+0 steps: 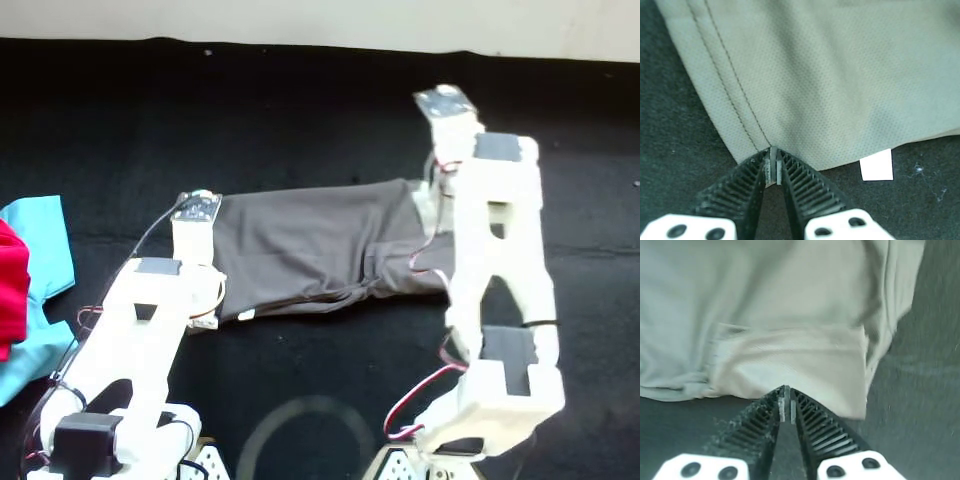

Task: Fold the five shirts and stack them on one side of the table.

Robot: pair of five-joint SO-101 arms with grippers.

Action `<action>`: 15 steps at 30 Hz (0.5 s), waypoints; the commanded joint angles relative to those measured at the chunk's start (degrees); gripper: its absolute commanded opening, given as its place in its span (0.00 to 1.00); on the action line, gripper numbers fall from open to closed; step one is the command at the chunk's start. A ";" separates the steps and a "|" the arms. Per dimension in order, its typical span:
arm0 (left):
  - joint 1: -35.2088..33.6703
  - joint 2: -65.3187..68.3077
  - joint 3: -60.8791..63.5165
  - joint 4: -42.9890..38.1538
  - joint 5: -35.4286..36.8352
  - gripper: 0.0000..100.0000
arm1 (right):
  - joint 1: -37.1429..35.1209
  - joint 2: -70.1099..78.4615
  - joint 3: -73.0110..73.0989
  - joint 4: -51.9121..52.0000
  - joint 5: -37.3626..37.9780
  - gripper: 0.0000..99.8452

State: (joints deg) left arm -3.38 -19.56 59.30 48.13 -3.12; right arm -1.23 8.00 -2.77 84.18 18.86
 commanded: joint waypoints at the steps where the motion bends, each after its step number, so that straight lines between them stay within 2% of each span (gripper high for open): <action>1: 0.31 0.13 0.31 -0.70 -0.09 0.01 | 3.65 3.56 3.65 -4.09 -0.18 0.01; 9: 0.31 0.13 0.31 -0.70 -0.09 0.01 | 3.91 12.53 5.93 -16.13 -0.53 0.01; 15: 0.31 0.13 0.31 -0.70 -0.09 0.01 | 2.15 16.13 5.85 -19.21 -0.26 0.01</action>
State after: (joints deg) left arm -3.38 -19.56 59.30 48.13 -3.12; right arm 1.93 23.82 3.12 66.42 18.86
